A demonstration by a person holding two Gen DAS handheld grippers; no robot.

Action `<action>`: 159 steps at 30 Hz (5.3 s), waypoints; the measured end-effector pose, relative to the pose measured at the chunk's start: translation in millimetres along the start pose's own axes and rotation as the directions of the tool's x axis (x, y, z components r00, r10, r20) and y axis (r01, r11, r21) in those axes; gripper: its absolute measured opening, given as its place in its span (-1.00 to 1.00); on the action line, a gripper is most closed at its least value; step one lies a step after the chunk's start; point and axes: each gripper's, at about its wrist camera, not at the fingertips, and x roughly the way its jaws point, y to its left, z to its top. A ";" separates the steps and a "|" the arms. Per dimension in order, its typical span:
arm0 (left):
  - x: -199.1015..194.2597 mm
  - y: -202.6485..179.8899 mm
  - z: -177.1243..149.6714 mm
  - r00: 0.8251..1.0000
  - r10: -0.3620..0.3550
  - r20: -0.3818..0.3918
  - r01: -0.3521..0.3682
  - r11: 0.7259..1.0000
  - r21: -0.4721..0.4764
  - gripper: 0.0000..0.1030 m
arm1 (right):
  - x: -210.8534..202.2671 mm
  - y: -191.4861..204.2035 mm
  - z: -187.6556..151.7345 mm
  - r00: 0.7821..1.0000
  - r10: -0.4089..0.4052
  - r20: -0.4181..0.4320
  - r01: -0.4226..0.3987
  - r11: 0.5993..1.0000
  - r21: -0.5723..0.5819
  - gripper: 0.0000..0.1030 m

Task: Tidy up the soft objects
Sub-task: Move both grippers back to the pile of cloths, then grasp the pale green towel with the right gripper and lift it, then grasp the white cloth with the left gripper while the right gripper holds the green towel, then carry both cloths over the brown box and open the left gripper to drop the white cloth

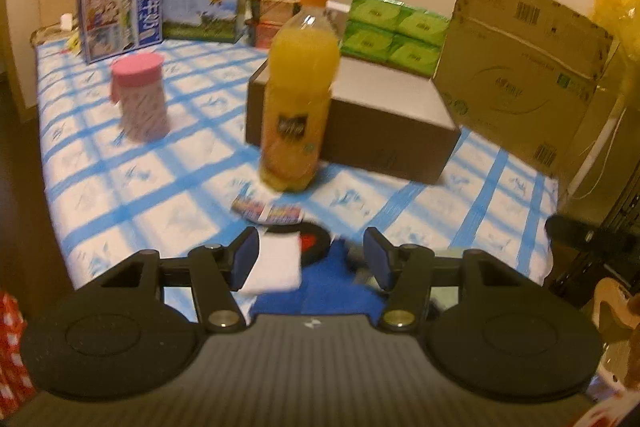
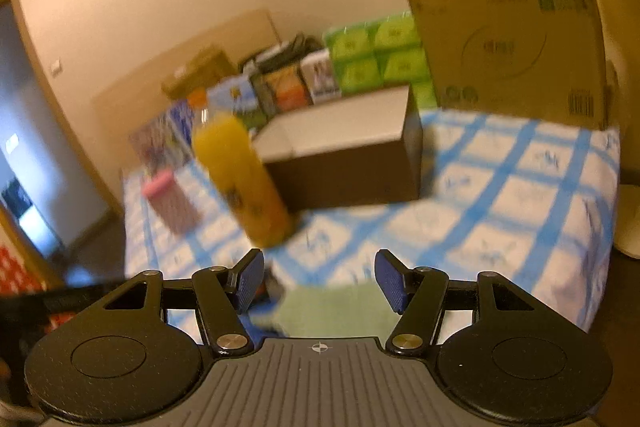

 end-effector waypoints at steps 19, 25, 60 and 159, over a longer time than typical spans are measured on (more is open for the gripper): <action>-10.3 34.4 -57.7 0.995 0.071 -0.075 -0.073 0.997 -0.027 0.06 | 50.0 39.6 -76.4 0.991 -0.088 -0.105 0.034 0.899 -0.437 0.20; 1.1 36.1 -61.7 0.993 0.070 -0.097 -0.073 0.997 -0.031 0.06 | 83.8 39.8 -93.0 0.983 -0.158 -0.094 0.075 0.812 -0.579 0.19; 33.6 38.2 -61.0 0.987 0.083 -0.141 -0.088 0.996 -0.028 0.05 | 60.0 -48.5 -13.3 0.986 -0.085 -0.146 0.067 0.989 -0.129 -0.14; 131.6 86.3 -25.7 0.982 0.084 -0.168 -0.075 0.996 0.057 -0.93 | 213.8 -110.2 -7.8 0.947 -0.216 -0.238 0.137 0.941 -0.310 -0.42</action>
